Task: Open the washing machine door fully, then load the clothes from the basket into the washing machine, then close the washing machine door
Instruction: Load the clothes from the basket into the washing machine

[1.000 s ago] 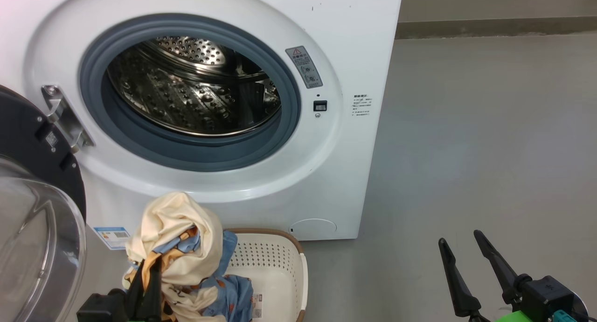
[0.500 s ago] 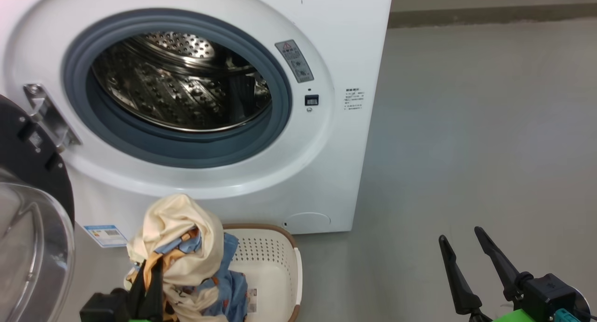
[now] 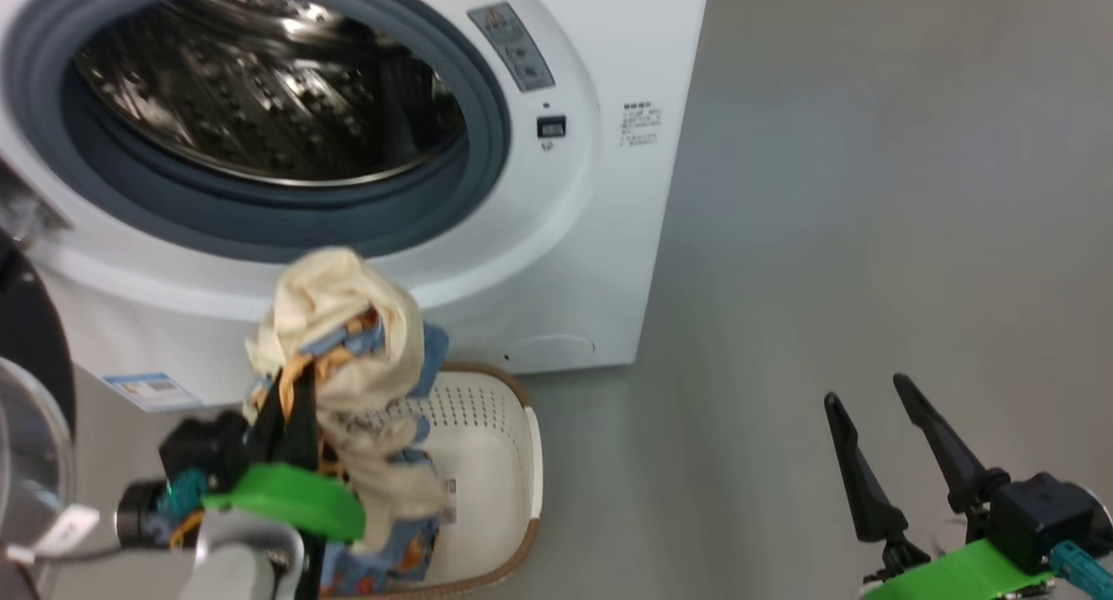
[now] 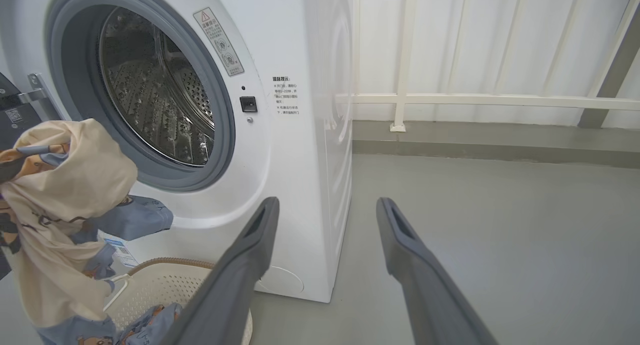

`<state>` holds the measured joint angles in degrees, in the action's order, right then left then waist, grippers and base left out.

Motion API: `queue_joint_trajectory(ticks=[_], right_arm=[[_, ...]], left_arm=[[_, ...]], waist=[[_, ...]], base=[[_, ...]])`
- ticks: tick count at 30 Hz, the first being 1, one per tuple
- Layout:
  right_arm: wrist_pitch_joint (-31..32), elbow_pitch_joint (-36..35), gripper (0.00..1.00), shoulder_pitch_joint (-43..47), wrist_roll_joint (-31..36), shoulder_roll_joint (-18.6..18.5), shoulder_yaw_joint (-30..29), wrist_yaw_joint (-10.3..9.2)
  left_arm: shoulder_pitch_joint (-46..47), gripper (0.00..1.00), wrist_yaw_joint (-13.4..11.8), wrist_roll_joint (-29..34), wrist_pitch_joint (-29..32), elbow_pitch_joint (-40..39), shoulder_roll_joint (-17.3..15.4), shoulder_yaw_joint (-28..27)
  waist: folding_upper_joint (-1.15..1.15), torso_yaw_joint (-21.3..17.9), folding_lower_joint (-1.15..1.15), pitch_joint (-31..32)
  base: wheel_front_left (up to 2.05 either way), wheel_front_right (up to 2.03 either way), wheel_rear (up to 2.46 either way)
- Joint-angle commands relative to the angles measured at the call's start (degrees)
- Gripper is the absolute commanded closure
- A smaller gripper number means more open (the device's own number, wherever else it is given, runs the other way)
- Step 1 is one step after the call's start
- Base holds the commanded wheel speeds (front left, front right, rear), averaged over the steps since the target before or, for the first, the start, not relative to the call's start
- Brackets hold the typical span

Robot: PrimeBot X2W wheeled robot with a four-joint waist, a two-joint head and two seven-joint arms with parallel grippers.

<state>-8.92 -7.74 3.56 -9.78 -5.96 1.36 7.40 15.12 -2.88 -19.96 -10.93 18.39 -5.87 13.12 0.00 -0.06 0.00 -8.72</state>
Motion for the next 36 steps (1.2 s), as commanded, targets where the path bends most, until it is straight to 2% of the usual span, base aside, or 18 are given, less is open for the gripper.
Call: queue_joint_trajectory(ticks=[1, 10, 15, 26, 32, 36], right_arm=[[-0.62, -1.67, 0.00, -2.02, -0.39, -0.88, 1.65, 0.09], [-2.57, -1.41, 0.00, -7.08, -1.40, -2.34, 1.85, 0.09], [-3.90, -0.65, 0.00, -9.93, -1.87, -2.64, 2.48, 0.09], [-5.66, 1.87, 0.00, -15.34, -3.78, -3.30, 5.52, 0.09], [-6.00, 2.95, 0.00, -17.76, -4.61, -3.43, 7.21, 0.09], [-6.05, 2.94, 0.00, -18.94, -4.99, -3.45, 8.02, 0.09]], left_arm=[[3.51, 1.00, 0.47, -0.33, -0.71, -0.24, -1.02, -2.09], [19.82, 1.00, 2.73, -3.18, -0.69, 10.89, -1.59, -4.58], [29.50, 1.00, 3.94, -4.23, 0.69, 16.90, -3.09, -5.62], [49.15, 1.00, 5.65, -6.08, 10.91, 26.92, -8.65, -6.91], [56.49, 1.00, 5.91, -7.06, 16.07, 29.56, -11.41, -7.52], [59.58, 1.00, 5.65, -7.16, 17.33, 30.28, -13.15, -7.91]], waist=[[0.00, -1.37, 0.00, -3.78], [0.00, -2.91, 0.00, -12.90], [0.00, -3.81, 0.00, -17.30], [0.00, -6.39, 0.00, -25.24], [0.00, -8.24, 0.00, -28.44], [0.00, -9.26, 0.00, -29.71]], base=[[0.00, 0.00, 0.00], [0.00, 0.00, 0.00], [0.00, 0.00, 0.00], [0.00, 0.00, 0.00], [0.00, 0.00, 0.00], [0.00, 0.00, 0.00]])
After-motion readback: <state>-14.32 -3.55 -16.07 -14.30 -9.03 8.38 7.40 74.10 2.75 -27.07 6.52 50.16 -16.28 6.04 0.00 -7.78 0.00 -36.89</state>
